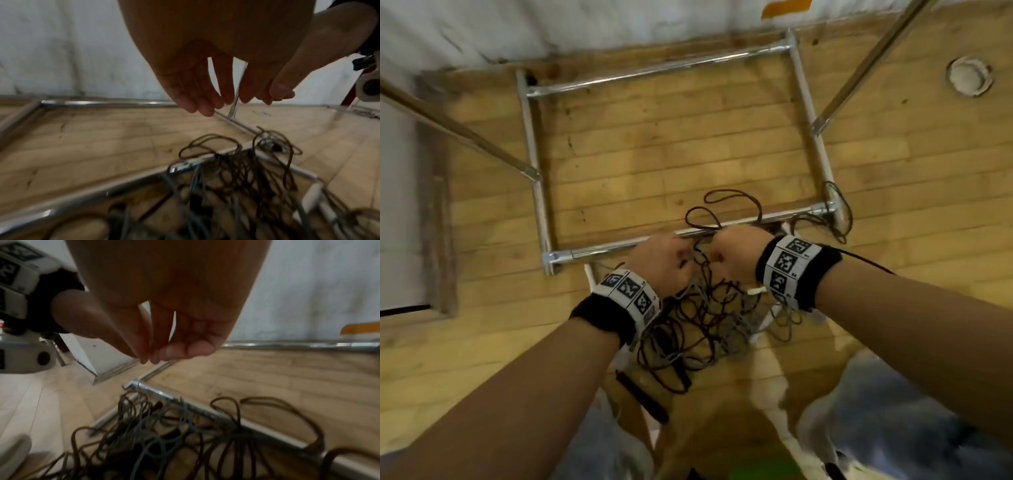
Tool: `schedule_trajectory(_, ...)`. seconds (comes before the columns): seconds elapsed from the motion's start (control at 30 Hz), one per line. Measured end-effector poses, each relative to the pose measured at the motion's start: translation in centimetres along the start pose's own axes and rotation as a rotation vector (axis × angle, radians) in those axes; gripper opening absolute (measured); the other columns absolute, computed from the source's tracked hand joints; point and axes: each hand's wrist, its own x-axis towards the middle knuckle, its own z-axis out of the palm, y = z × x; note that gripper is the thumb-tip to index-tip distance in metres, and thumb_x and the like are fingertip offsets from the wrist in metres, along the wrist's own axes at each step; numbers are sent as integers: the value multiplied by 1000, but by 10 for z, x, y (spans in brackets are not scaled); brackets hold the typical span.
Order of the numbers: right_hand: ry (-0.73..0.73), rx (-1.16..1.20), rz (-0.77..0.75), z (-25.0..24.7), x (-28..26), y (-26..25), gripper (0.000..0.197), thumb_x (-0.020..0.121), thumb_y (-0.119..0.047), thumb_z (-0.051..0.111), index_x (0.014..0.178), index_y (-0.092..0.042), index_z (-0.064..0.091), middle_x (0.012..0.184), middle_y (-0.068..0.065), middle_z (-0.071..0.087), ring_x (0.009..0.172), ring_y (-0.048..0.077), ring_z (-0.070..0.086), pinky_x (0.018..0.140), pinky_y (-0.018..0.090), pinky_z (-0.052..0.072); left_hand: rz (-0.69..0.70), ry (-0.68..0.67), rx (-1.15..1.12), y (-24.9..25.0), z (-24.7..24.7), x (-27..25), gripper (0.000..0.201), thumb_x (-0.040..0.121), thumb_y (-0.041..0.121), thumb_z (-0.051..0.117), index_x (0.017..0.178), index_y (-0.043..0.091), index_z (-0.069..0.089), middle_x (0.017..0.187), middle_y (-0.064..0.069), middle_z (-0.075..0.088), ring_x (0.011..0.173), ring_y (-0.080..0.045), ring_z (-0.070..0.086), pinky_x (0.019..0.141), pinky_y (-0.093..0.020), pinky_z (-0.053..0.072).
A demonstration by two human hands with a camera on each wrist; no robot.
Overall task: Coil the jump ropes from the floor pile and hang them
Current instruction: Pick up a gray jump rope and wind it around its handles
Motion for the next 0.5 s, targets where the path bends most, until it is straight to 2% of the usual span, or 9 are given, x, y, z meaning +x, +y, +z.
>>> schedule_trajectory(0.07, -69, 16, -1, 24, 18, 1, 24, 88, -26, 50, 68, -17, 62, 74, 7, 61, 67, 28, 58, 60, 34, 53, -67, -99, 43, -17, 24, 0, 19, 85, 32, 62, 96, 19, 69, 96, -2, 63, 87, -23, 60, 71, -36, 52)
schedule_trajectory(0.13, -152, -5, -12, 52, 32, 0, 24, 89, -31, 51, 69, -23, 60, 78, 5, 61, 71, 27, 59, 61, 35, 53, -111, -218, 114, -31, 49, -3, 27, 86, 43, 59, 103, 23, 68, 99, 2, 63, 89, -18, 59, 71, -31, 51)
schedule_trajectory(0.17, -161, -9, -25, 65, 38, 2, 19, 90, -33, 52, 78, -22, 62, 85, 5, 61, 76, 27, 60, 63, 34, 52, -116, -248, 139, -36, 60, -3, 30, 86, 46, 59, 105, 24, 68, 100, 3, 63, 90, -16, 59, 71, -29, 50)
schedule_trajectory(0.2, -148, -24, -37, 76, 44, 3, 18, 90, -35, 53, 95, -20, 62, 96, 5, 60, 85, 26, 60, 67, 34, 51, -125, -272, 157, -39, 70, -2, 32, 86, 47, 59, 107, 24, 67, 102, 3, 62, 92, -16, 59, 72, -29, 50)
schedule_trajectory(0.23, -123, -36, -44, 87, 49, 5, 25, 91, -35, 54, 110, -19, 58, 106, 4, 57, 93, 25, 58, 71, 34, 49, -134, -285, 161, -43, 80, 0, 33, 87, 47, 58, 109, 24, 65, 104, 3, 62, 95, -17, 58, 75, -30, 50)
schedule_trajectory(0.3, -96, -46, -27, 104, 58, 8, 36, 92, -34, 54, 124, -19, 49, 117, 4, 52, 103, 25, 55, 77, 34, 46, -144, -283, 169, -48, 95, 2, 31, 89, 44, 56, 111, 24, 64, 106, 1, 61, 99, -19, 57, 78, -32, 49)
schedule_trajectory(0.4, -56, -42, 7, 119, 67, 7, 28, 95, -26, 47, 121, -16, 53, 119, 6, 53, 103, 26, 56, 74, 34, 44, -132, -263, 187, -50, 107, 0, 22, 93, 33, 50, 102, 22, 67, 96, -1, 60, 94, -23, 58, 71, -32, 44)
schedule_trajectory(0.5, 17, 49, 55, 125, 67, 7, 24, 93, -21, 47, 112, -15, 60, 115, 6, 49, 97, 27, 56, 71, 32, 42, -163, -265, 139, -50, 107, -5, 19, 94, 27, 49, 93, 24, 68, 81, 3, 56, 86, -24, 61, 66, -32, 47)
